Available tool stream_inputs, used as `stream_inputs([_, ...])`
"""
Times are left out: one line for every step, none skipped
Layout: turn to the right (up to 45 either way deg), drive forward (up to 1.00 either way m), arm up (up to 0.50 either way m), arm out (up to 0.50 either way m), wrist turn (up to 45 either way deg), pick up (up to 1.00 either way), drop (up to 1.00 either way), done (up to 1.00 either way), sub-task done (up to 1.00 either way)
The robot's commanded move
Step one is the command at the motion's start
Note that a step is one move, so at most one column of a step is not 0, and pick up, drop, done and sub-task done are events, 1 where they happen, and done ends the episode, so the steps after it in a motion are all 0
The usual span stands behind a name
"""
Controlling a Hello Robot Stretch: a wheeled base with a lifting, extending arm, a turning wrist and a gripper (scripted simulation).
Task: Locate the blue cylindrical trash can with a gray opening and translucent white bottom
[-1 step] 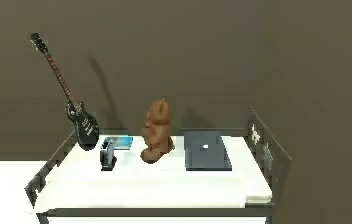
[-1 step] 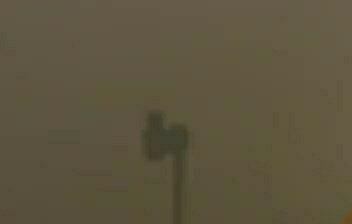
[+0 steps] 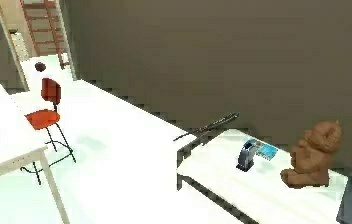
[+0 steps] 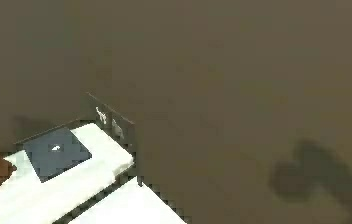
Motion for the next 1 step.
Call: stream_inputs([-45.0, 0.00, 0.00, 0.00, 0.0, 0.00, 0.00, 0.00, 0.00])
